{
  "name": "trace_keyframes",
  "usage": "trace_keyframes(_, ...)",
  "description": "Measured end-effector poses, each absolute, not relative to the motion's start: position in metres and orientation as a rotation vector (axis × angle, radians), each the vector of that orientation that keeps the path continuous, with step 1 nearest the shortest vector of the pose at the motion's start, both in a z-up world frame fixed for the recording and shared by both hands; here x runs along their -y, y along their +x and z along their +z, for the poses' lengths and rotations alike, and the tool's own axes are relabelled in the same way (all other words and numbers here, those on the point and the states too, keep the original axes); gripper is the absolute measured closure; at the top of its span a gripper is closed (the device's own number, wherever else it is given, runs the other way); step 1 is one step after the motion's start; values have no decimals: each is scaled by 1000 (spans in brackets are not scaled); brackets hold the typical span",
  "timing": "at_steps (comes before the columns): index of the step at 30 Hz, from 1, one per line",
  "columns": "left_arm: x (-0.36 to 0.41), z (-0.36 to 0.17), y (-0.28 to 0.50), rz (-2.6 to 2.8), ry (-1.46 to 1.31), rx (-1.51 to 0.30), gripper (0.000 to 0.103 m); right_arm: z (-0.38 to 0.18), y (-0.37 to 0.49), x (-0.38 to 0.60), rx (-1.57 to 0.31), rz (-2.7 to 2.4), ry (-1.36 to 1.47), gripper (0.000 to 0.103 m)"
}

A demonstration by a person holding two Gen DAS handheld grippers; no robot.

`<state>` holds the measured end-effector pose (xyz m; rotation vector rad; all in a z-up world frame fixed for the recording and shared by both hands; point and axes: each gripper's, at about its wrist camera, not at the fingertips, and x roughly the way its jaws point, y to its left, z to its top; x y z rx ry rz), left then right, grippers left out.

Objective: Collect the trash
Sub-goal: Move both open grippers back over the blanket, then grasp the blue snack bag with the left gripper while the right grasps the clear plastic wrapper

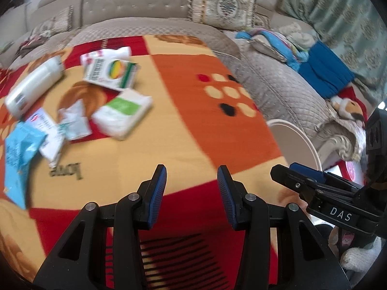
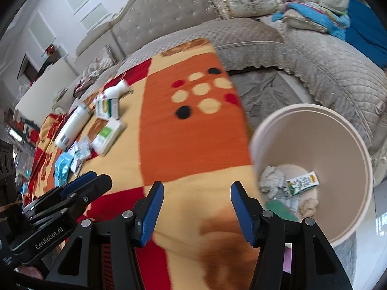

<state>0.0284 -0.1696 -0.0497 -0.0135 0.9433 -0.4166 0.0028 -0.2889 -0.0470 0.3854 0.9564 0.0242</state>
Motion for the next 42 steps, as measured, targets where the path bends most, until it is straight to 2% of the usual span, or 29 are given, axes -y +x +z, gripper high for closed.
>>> trace_keyframes(9, 102, -44, 33, -315, -68, -938, 60, -47, 30, 235, -981, 118, 326, 47)
trace_keyframes(10, 92, -43, 34, -306, -79, -939, 59, -47, 32, 231, -983, 126, 322, 47)
trace_keyframes(11, 83, -43, 35, -297, -90, -939, 49, -47, 34, 225, -987, 135, 317, 46)
trace_keyframes(12, 75, -42, 36, -290, -101, -938, 45, -47, 36, 220, -989, 143, 314, 45)
trace_keyframes(26, -40, -47, 52, -116, -158, -918, 44, -39, 86, 141, -993, 310, 222, 44)
trace_keyframes(29, -51, -50, 56, -134, -168, -910, 33, -40, 101, 120, -1001, 348, 200, 44)
trace_keyframes(42, -51, -75, 89, -161, -89, -959, 33, -49, 166, 73, -1031, 394, 152, 43)
